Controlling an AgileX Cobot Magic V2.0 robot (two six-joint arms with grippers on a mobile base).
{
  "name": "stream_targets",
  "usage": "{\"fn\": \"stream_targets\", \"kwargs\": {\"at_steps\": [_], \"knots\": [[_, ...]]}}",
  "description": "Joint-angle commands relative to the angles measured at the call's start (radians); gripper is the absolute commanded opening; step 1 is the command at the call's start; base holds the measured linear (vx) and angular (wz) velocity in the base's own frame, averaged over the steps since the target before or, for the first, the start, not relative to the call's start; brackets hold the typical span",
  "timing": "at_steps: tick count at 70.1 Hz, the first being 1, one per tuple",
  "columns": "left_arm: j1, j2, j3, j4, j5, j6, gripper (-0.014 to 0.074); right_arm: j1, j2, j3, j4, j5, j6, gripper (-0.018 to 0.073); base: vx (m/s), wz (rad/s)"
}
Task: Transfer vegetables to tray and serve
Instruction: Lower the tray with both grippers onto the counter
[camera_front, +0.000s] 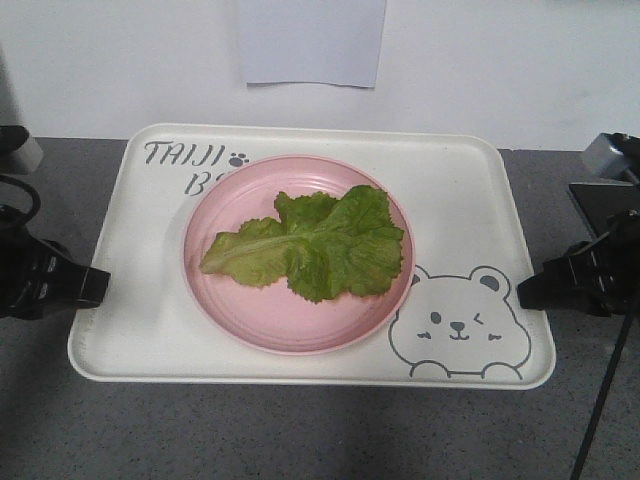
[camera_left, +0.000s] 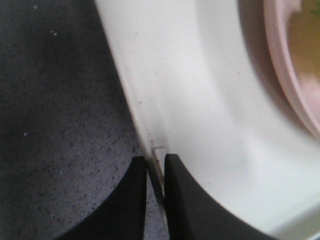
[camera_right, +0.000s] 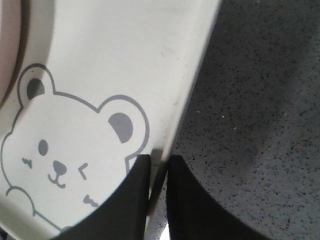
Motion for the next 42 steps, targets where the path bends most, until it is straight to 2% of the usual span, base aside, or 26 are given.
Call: {"fn": "stream_targets", "kwargs": {"at_steps": [1,42], "knots": [[-0.013,-0.023,-0.033,-0.101,-0.123,0.028,-0.0007,0.008,-0.026,-0.026,0.118,0.062,-0.051,-0.0003,0.0,0.0],[-0.013,-0.019,-0.033,-0.101,-0.117,0.029,-0.0007,0.008,-0.026,-0.026,0.115,0.081,-0.05,-0.0003,0.0,0.0]]}}
